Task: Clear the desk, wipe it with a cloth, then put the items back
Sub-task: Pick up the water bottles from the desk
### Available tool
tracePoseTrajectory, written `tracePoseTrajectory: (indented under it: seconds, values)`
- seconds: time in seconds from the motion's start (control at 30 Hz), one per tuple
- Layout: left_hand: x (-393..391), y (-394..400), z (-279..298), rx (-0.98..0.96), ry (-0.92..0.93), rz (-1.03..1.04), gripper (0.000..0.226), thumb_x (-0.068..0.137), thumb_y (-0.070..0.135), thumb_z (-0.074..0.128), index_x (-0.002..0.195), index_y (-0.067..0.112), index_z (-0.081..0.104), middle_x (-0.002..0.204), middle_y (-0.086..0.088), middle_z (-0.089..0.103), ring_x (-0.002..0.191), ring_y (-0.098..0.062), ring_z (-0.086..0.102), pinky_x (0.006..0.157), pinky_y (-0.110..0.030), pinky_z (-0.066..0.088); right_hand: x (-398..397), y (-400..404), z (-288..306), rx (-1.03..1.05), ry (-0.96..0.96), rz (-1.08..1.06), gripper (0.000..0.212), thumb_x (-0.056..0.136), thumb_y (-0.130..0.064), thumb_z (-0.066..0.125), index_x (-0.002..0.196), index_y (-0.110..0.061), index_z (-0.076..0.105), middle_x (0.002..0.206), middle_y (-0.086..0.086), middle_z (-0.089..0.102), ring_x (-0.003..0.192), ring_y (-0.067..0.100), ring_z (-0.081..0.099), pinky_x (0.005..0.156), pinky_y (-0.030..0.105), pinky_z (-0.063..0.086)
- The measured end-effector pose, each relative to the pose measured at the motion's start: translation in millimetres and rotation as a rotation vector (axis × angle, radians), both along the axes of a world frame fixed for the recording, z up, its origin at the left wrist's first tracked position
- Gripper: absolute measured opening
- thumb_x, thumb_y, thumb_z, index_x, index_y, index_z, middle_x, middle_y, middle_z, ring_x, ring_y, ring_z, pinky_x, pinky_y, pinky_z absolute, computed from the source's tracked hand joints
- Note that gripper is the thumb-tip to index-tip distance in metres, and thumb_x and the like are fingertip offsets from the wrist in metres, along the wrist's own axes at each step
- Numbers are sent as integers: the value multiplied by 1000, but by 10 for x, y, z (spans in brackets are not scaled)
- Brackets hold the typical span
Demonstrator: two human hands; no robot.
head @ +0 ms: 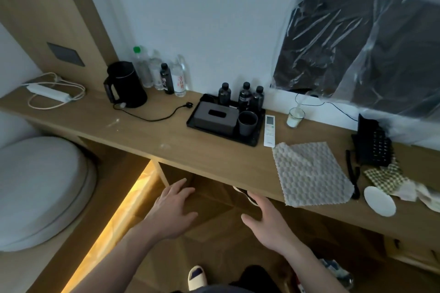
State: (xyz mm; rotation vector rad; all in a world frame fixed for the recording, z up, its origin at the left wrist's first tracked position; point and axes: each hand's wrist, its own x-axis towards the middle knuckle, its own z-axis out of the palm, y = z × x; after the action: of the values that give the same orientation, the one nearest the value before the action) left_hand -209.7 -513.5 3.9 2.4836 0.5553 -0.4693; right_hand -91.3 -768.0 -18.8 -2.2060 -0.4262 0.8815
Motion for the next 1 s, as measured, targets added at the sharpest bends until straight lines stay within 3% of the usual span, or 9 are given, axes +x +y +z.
tracePoseTrajectory:
  seconds: [0.33,0.47,0.8,1.0]
  values:
    - [-150,514,-117,-42,-27,141,67,96,52,61,155,43,30,169,14,8,158,-18,6,127,-47,21,155,634,32,-63,30,110,72,99,-45,62,160,-42,25,168,-20,19,155,7,18,123,31,20]
    - [-78,701,-181,-38,-34,192,68,96,53,60,155,43,29,170,14,8,158,-18,8,127,-47,23,414,791,51,-109,15,158,73,99,-48,60,160,-46,21,169,-19,13,157,13,16,124,38,22]
    - [629,1175,-143,42,59,293,74,94,57,60,158,42,25,171,9,4,158,-25,5,127,-49,16,1352,1153,-7,-221,-96,338,80,98,-48,61,161,-47,12,170,-18,-7,158,14,7,125,39,19]
    - [1111,1462,-7,116,42,364,76,94,56,61,159,42,23,171,4,5,157,-30,8,127,-53,17,1902,1551,-40,-206,-151,449,78,98,-51,60,161,-45,14,170,-18,-7,159,16,-1,127,41,17]
